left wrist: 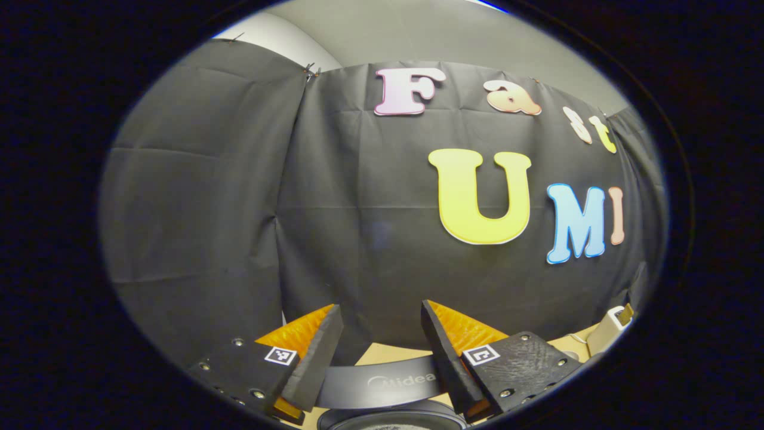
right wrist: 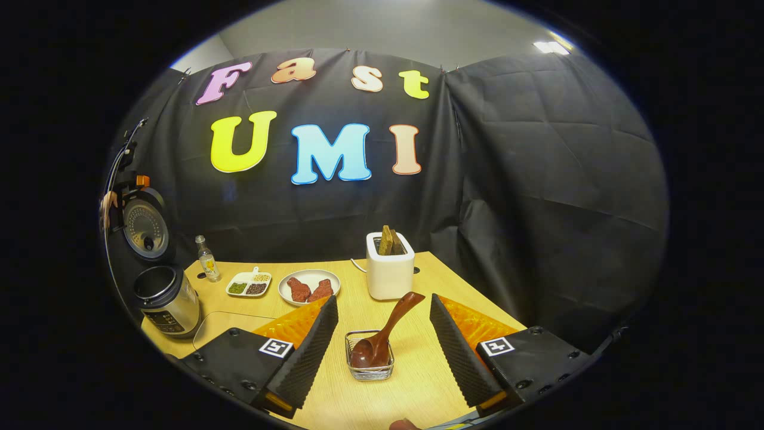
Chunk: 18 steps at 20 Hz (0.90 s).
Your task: Close the left gripper, press the button to open the rice cooker; take a wooden spoon from the chopstick holder with the right hand, scoop a spoonful of rice and pour it into the rice cooker, then put the wooden spoon back into the chopstick holder.
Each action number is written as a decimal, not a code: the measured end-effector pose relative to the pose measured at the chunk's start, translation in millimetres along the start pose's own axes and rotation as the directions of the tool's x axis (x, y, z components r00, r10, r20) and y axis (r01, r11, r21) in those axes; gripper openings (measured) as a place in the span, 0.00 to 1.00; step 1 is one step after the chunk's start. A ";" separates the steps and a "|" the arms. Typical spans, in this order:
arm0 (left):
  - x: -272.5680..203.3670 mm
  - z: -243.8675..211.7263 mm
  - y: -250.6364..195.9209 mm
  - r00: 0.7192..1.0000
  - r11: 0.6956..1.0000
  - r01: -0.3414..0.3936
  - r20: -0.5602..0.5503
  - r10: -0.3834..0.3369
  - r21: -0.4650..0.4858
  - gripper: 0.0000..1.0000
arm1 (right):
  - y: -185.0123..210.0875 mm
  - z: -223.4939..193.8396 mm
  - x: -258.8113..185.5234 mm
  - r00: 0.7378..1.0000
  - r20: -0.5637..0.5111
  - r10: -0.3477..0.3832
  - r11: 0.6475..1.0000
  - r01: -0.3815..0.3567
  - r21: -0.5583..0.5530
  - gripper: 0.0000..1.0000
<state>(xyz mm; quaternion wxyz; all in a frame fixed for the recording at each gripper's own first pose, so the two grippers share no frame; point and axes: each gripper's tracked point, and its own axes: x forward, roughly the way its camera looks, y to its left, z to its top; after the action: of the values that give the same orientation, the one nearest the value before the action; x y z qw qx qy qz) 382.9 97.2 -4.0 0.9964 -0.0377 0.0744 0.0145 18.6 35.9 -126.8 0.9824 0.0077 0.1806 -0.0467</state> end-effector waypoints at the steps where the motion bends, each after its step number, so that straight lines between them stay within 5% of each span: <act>1: -4.7 -1.3 -0.6 1.000 1.000 -0.003 -0.005 0.003 -0.003 0.87 | -3.4 2.6 -0.8 1.000 0.006 0.003 1.000 -0.003 0.002 0.98; 18: -121.7 -66.9 -28.9 0.997 1.000 -0.021 -0.074 0.022 0.017 0.84 | -59.5 8.6 9.7 0.995 0.025 0.097 0.995 -0.097 0.018 0.98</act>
<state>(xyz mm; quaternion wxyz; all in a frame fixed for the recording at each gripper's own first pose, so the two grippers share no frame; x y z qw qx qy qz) 253.7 60.3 -49.7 0.9930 -0.0294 0.1117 0.0233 25.0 -24.5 -122.2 0.9855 0.0252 0.1677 -0.0009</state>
